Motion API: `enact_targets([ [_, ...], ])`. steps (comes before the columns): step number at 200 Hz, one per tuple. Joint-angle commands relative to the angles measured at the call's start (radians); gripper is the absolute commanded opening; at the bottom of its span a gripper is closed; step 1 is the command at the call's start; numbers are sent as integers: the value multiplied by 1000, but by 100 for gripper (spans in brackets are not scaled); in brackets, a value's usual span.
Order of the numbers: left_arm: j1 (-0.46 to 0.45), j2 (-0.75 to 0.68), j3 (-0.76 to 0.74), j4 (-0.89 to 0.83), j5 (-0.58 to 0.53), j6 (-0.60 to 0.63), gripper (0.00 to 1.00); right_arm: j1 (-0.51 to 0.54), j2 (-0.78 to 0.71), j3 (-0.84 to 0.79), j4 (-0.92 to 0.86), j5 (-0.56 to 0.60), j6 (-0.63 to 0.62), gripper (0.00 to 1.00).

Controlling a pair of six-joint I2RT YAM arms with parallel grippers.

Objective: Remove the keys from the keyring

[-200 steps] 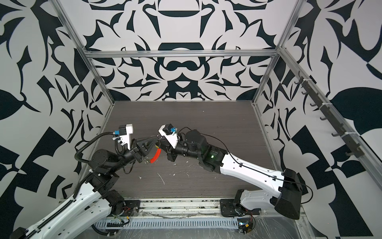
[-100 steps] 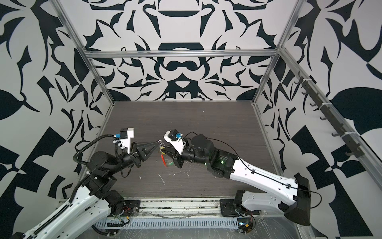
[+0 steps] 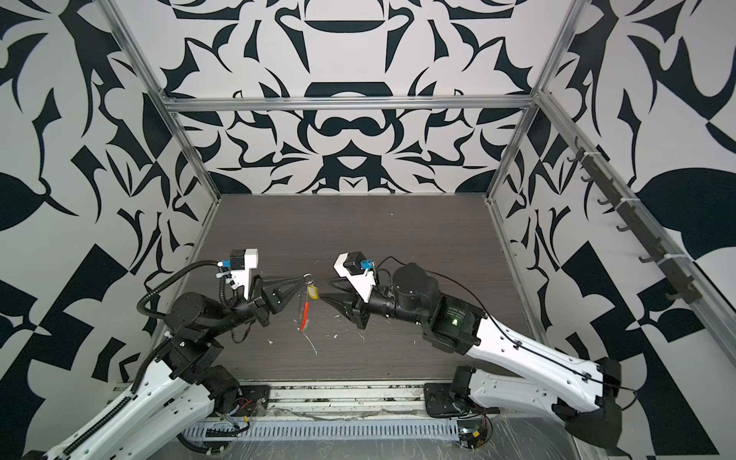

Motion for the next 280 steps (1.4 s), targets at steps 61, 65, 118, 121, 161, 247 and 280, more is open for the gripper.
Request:
enact_targets([
  [61,-2,-6,5,79,71,3,0,5,71,50,138,-73,37,40],
  [65,-2,-7,5,80,73,4,0,5,75,51,141,-75,38,40],
  [118,-2,2,1,84,79,1,0,4,74,53,167,-116,55,33],
  [121,-1,4,1,83,79,1,0,4,74,53,167,-116,56,33],
  [161,-2,10,2,85,77,-2,0,-1,63,53,173,-108,64,25],
  [247,-2,12,1,80,74,-4,0,-13,58,52,209,-124,99,17],
  [280,-1,13,1,81,70,-6,0,-13,76,59,201,-129,107,7],
])
